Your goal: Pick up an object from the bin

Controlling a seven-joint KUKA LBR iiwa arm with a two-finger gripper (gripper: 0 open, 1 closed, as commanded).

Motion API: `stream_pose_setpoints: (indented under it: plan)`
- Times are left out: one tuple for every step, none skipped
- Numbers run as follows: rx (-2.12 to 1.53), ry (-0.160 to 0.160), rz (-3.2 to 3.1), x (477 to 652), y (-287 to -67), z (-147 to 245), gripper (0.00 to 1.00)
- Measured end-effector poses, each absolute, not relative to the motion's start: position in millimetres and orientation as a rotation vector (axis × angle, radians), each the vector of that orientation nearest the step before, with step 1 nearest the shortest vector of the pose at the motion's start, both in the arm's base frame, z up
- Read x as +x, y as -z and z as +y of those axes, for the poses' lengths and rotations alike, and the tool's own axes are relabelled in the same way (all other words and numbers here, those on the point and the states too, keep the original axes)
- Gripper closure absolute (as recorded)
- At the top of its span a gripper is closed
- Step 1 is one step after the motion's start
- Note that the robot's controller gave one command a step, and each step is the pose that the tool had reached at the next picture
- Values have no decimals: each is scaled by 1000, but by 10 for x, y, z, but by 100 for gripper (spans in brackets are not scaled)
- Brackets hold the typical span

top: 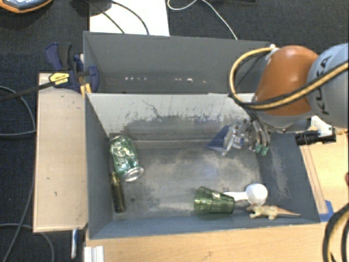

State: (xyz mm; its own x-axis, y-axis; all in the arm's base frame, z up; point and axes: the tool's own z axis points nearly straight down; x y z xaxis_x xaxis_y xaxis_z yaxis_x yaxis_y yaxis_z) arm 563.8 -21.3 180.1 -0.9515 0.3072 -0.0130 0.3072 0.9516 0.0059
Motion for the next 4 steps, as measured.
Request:
stream_pose_setpoints:
  plan:
    - [509, -5, 3088, 5652, -1784, -333, 100]
    - [564, -8, 3080, 5819, -1119, -153, 100]
    - [600, -9, 3067, 5743, -1485, 159, 100]
    - [594, -7, 3070, 5841, -1356, -221, 100]
